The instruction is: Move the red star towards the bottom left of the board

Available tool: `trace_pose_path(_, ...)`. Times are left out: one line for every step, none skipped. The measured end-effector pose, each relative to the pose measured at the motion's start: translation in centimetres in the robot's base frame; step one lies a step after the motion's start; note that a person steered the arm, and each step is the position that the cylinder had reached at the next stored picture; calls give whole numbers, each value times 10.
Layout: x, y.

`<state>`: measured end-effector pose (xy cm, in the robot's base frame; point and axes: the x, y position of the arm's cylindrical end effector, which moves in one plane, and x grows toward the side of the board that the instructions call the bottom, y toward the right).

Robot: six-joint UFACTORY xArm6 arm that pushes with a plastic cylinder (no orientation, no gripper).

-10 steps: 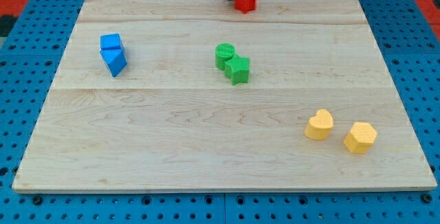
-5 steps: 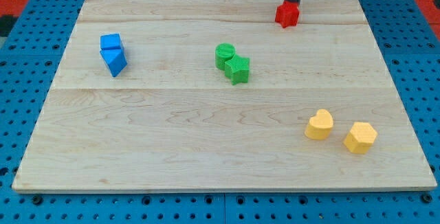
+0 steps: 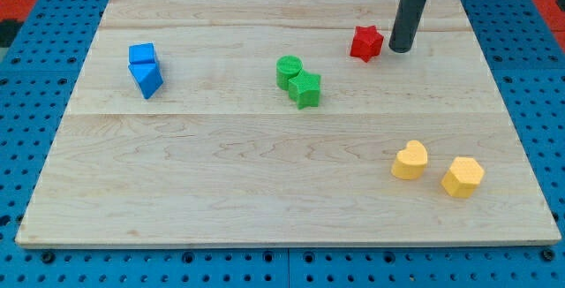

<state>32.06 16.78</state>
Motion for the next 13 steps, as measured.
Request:
trace_pose_path(6, 0)
trace_pose_path(-11, 3)
trace_pose_path(-19, -8)
trace_pose_path(-41, -16)
trace_pose_path(-37, -61)
trace_pose_path(-2, -73)
trace_pose_path(11, -39)
trace_pose_path(-8, -14)
trace_pose_path(51, -42)
trace_pose_path(58, -83)
trace_pose_path(88, -89)
trace_pose_path(135, -101)
trace_pose_path(180, -105)
